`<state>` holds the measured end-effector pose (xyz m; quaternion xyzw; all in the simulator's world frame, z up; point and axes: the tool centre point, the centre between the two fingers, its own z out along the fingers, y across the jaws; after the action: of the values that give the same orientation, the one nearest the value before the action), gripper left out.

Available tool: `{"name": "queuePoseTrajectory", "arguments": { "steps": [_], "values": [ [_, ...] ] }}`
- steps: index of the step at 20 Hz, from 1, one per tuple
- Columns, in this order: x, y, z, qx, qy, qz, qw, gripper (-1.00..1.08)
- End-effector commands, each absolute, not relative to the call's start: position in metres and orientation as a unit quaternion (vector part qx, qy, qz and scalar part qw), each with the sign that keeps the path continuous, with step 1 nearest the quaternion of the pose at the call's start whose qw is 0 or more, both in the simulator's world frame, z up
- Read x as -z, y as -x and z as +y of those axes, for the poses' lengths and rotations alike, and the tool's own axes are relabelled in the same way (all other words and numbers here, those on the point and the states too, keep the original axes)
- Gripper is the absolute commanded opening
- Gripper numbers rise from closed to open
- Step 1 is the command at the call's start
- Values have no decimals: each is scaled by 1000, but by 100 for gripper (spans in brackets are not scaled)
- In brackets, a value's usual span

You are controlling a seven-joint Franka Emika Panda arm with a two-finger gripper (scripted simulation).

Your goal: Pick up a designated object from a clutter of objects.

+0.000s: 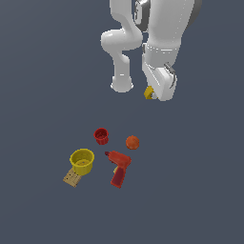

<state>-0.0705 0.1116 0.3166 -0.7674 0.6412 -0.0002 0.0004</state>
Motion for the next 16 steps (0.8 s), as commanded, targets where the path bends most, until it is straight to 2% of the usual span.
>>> {"name": "queuePoseTrajectory", "arguments": {
  "steps": [1,8,16],
  "values": [
    [-339,76,110,0,767,641,0,-100],
    [-384,84,108,0,767,641,0,-100],
    [-404,86,107,0,767,641,0,-100]
  ]
}}
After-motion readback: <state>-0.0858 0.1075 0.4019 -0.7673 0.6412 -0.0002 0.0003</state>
